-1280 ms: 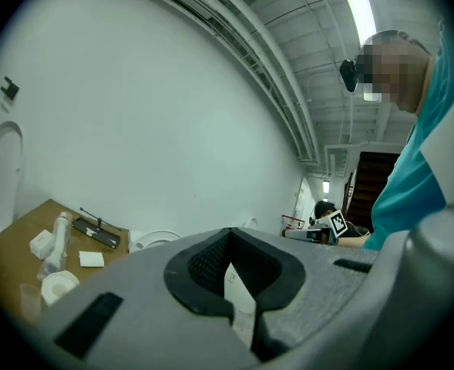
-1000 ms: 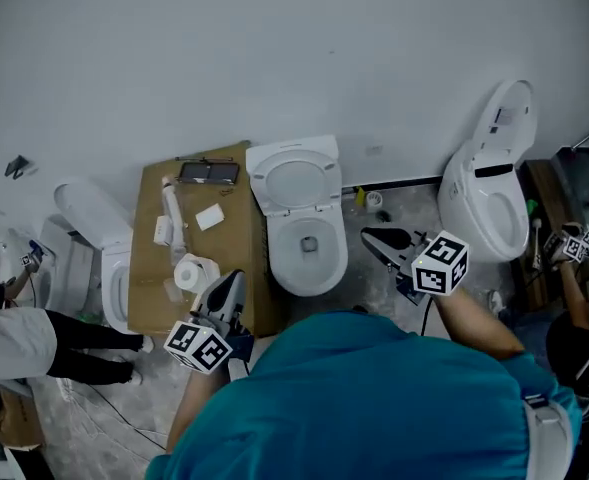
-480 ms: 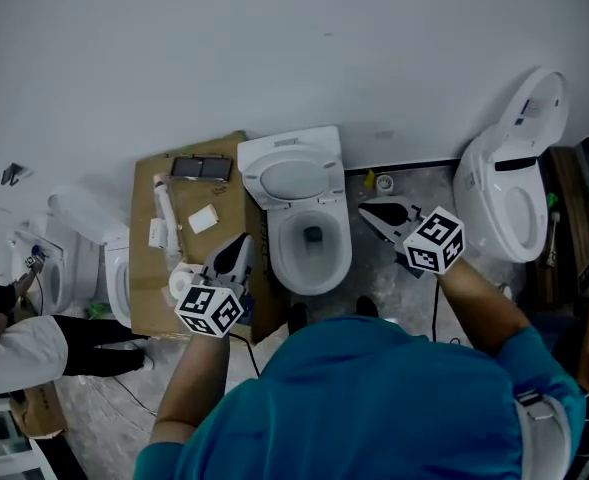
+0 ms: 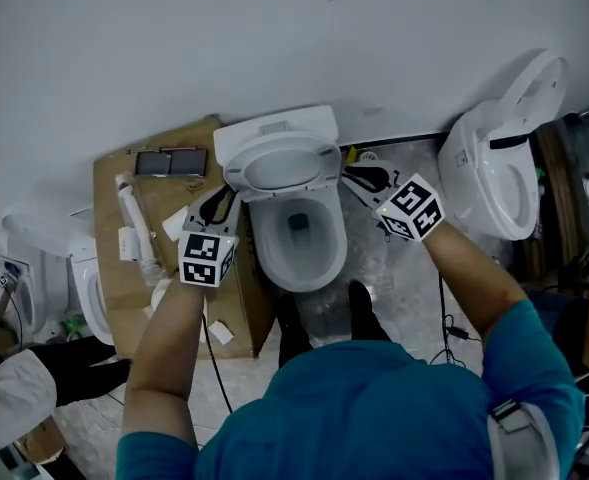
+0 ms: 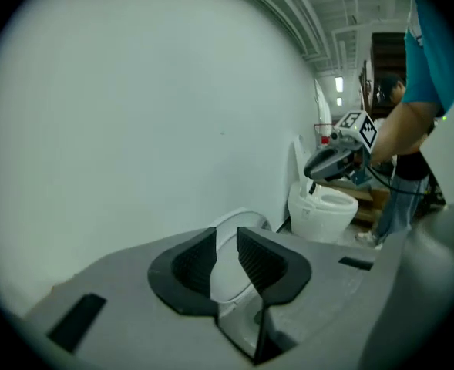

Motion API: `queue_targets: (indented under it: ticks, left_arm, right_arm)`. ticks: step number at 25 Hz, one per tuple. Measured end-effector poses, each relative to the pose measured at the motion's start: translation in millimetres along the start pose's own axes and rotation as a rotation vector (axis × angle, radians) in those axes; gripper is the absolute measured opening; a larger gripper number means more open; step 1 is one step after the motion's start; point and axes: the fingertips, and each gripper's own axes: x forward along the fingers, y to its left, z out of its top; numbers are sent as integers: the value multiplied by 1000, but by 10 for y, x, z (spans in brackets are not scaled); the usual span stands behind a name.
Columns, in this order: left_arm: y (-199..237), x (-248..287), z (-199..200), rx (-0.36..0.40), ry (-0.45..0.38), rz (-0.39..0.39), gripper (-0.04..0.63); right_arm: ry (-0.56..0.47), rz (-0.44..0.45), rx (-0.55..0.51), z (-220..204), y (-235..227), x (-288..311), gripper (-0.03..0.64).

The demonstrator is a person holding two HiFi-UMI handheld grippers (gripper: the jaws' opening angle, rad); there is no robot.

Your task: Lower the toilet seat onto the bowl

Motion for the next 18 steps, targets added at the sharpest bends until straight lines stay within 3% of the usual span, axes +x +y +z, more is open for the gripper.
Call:
queue_targets:
  ticks: [4,7,13,18]
  left_arm:
    - [134,555,-329,212,109,-38,92]
    - [235,871,-559,316,177,-49,95]
    - [445,1265,-744,400,225,-39,95]
    - [496,1461,-864,413,250,-67,95]
  right_arm:
    - [65,-19,-113,-200,-257,527,74]
    - [102,-32,-187,-342,-418,875,91]
    - [134,-48,-278,-418,-582,1383,94]
    - [158,-56,-320,-470,-637,1613,94]
